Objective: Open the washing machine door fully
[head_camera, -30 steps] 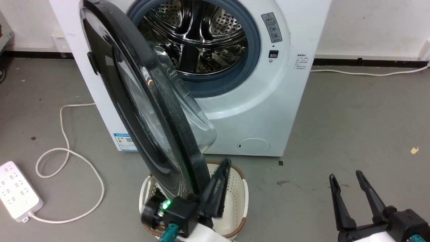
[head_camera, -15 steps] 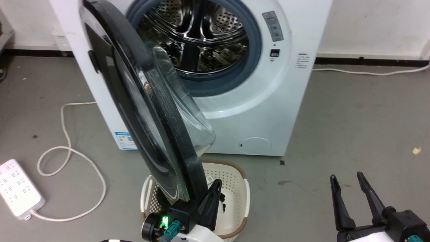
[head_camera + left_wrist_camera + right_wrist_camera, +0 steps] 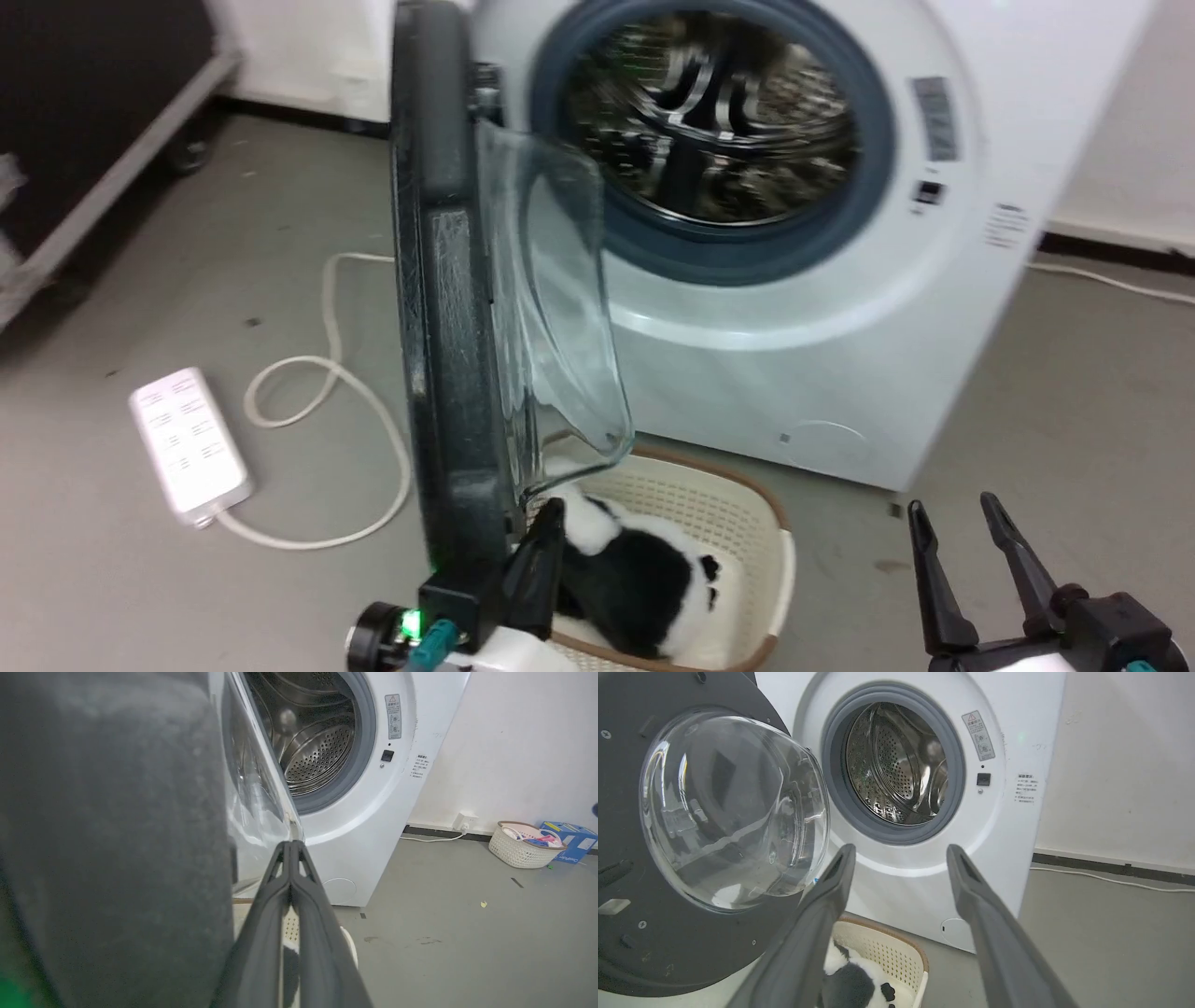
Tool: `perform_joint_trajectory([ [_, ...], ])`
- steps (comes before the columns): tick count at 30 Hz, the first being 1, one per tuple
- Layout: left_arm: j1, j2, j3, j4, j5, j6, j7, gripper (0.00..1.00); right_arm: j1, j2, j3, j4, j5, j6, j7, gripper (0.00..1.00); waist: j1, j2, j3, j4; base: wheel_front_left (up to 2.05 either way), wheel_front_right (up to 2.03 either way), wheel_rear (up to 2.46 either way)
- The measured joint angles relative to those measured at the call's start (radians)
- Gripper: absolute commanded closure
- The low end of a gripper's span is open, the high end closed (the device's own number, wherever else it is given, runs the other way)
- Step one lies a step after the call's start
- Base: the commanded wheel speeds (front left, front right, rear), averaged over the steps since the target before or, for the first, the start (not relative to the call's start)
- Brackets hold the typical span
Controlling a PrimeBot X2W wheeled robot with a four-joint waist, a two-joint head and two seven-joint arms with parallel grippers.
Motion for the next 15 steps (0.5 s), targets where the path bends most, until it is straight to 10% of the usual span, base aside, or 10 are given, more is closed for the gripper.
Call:
perform_joint_trajectory([
  [15, 0.012, 0.085, 0.125, -0.016, -0.039, 0.031, 0.0, 1.0, 0.002, 0.0, 0.032, 0.018, -0.005, 0.0, 0.0, 0.0, 0.0001, 0.0, 0.019, 0.178, 0.0, 0.0, 0.0],
])
